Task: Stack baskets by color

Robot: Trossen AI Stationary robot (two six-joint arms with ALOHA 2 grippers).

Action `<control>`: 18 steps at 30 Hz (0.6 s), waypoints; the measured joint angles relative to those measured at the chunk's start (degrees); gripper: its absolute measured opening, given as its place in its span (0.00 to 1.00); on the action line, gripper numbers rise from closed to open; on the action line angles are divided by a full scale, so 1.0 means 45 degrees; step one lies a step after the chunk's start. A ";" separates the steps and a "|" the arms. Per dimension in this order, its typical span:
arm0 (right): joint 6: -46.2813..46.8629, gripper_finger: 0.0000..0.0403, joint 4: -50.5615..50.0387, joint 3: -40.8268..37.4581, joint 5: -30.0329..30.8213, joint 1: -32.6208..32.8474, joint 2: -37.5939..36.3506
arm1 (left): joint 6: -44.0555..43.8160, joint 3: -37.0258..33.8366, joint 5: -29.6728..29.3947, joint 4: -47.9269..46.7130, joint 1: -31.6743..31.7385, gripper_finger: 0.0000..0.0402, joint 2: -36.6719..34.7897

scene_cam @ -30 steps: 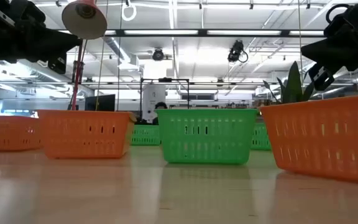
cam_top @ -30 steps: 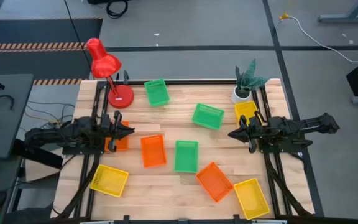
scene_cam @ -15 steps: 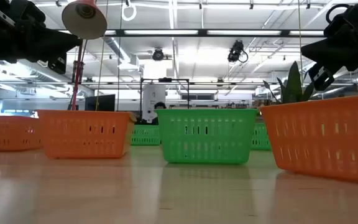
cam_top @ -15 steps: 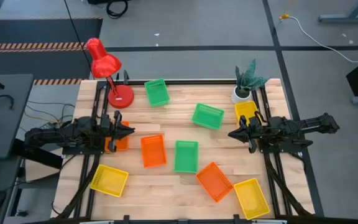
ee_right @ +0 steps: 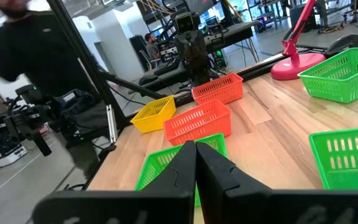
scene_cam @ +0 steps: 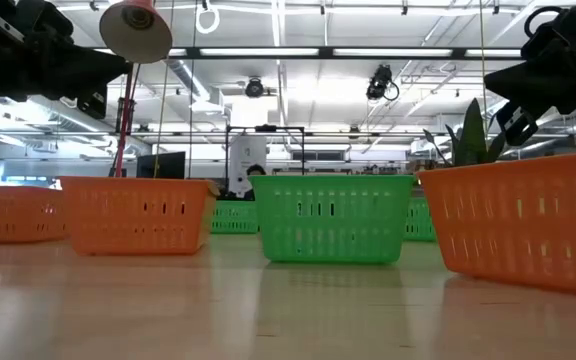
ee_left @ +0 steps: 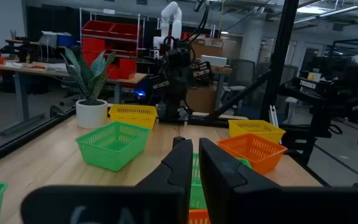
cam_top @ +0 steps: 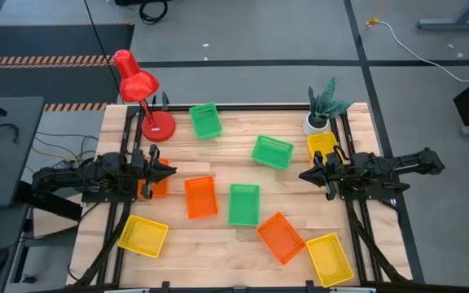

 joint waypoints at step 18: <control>-0.0004 0.03 0.0000 0.0000 0.0000 0.0000 -0.0004 | 0.0001 0.0001 -0.0003 0.0000 -0.0003 0.08 0.0000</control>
